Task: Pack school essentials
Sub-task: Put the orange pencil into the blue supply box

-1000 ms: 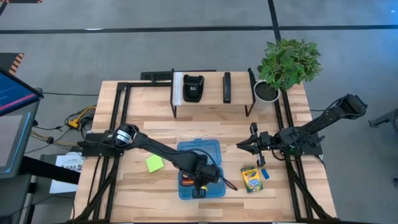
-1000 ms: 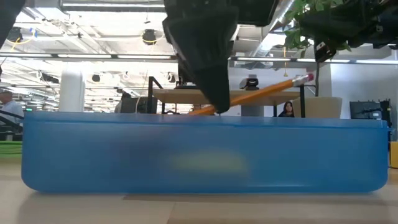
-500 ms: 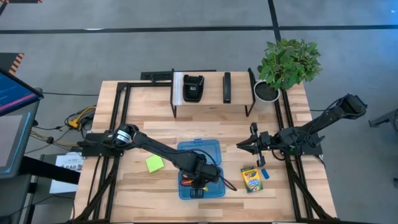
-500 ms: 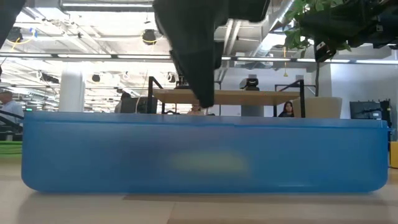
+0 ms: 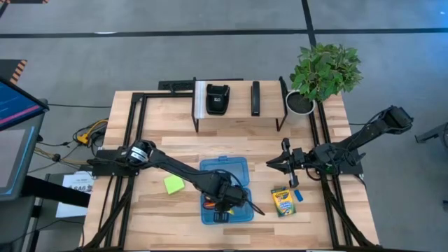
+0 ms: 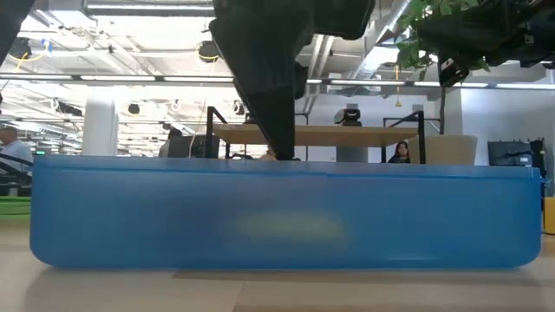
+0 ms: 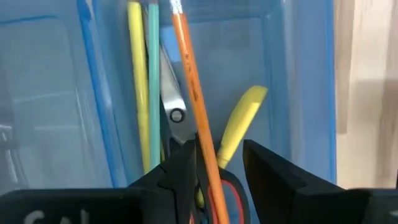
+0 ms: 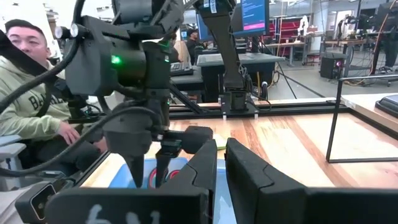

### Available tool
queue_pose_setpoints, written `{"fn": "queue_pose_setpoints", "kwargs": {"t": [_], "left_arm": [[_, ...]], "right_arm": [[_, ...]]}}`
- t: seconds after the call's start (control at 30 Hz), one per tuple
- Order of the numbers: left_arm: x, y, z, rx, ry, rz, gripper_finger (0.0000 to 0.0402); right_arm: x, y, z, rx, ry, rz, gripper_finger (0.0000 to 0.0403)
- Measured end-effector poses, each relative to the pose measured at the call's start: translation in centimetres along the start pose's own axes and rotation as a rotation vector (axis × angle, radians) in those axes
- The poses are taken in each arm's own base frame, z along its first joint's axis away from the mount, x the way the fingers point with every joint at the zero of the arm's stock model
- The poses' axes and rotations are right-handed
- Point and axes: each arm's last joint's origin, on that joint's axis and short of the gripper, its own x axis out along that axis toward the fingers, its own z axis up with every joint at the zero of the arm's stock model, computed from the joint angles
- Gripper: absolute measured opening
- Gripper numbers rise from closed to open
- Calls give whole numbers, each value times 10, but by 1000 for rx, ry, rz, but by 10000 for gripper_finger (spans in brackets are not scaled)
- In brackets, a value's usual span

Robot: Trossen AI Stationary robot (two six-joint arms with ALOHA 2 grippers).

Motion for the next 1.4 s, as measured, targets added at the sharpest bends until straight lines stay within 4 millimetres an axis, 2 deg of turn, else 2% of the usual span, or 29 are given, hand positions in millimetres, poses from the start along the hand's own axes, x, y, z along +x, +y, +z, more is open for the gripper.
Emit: {"fn": "queue_pose_setpoints", "kwargs": {"t": [0.13, 0.37, 0.7, 0.97, 1.13, 1.4], "left_arm": [[11, 3, -7, -10, 23, 8, 118], [17, 5, -8, -17, 14, 11, 113], [20, 8, -7, -23, 3, 13, 11], [19, 9, -7, 0, 2, 16, 1], [10, 7, -3, 17, -5, 22, 0], [-17, 2, 9, 39, -37, 64, 0]], "right_arm": [[0, 0, 0, 0, 0, 0, 54], [0, 0, 0, 0, 0, 0, 54], [0, 0, 0, 0, 0, 0, 54], [0, 0, 0, -1, 1, 0, 54], [0, 0, 0, -2, 3, 0, 54], [0, 0, 0, -2, 4, 0, 54]]}}
